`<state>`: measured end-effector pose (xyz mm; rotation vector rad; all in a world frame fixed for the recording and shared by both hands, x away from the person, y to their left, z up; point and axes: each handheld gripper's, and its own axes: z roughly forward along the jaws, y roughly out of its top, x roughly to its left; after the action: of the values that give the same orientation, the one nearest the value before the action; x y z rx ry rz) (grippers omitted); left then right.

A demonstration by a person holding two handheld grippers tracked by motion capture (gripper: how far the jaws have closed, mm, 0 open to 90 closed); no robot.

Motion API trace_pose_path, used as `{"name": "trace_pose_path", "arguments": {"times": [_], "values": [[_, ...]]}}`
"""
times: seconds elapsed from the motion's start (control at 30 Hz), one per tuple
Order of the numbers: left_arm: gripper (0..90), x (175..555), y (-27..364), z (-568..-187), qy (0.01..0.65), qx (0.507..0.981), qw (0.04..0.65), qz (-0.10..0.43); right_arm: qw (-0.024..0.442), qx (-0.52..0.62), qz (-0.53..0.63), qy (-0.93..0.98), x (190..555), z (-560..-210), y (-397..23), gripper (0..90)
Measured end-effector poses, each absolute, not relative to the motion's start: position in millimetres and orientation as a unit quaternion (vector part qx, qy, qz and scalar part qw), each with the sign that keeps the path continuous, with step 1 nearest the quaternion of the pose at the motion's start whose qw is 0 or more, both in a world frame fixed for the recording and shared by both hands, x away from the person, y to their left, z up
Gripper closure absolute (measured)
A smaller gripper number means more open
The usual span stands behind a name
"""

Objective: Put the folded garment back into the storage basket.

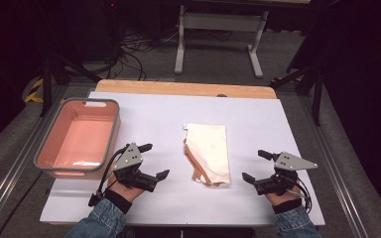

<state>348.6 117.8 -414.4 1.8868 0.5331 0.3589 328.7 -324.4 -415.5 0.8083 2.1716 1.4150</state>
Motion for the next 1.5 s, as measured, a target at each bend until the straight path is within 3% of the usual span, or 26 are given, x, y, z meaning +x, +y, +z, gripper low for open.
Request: {"name": "trace_pose_path", "arguments": {"times": [0.87,1.23,1.5], "values": [[1.7,405,39,-388,0.168,0.847,0.488,0.129,0.207,0.294,0.517,0.777,326,-412,-331,2.5],[1.0,423,7,-395,0.17,0.859,0.468,0.115,0.206,0.294,0.522,0.774,324,-411,-333,2.5],[1.5,446,-1,-404,0.207,0.866,0.44,0.113,0.207,0.294,0.522,0.774,323,-411,-334,2.5]]}}
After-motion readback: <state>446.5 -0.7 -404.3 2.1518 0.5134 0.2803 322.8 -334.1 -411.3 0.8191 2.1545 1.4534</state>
